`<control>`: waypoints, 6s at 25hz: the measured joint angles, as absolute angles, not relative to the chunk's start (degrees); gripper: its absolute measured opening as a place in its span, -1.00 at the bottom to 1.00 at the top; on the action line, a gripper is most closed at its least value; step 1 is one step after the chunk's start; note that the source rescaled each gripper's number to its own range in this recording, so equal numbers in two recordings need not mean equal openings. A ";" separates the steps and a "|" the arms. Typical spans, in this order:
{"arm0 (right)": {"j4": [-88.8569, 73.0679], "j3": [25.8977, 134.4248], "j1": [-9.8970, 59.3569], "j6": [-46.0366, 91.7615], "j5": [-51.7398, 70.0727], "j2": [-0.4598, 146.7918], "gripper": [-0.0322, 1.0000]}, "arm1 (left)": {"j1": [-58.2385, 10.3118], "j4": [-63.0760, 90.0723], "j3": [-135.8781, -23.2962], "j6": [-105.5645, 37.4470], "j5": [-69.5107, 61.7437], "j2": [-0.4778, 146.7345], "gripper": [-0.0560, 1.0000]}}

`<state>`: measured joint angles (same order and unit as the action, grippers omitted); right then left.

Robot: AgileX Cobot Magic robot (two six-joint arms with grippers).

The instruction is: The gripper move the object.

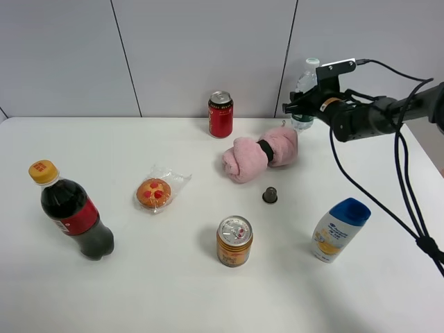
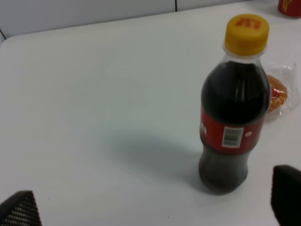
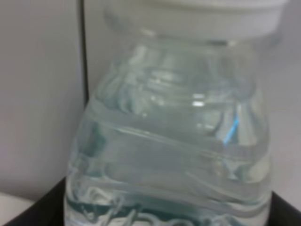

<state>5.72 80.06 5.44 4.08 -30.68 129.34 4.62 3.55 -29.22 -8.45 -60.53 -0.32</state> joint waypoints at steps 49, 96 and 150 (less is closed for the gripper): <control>4.80 80.02 36.81 -0.91 -3.18 97.01 -0.88 | 4.62 3.55 -29.22 -8.45 -60.53 -0.32 1.00; 12.31 107.06 37.86 -3.80 -19.60 146.88 -0.88 | 4.62 3.55 -29.22 -8.45 -60.53 -0.32 1.00; 9.16 107.50 39.98 -7.81 31.96 115.86 0.80 | 4.62 3.55 -29.22 -8.45 -60.53 -0.32 1.00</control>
<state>9.16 107.50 39.98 -7.81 31.96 115.86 4.62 3.55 -29.22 -8.45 -60.53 -0.32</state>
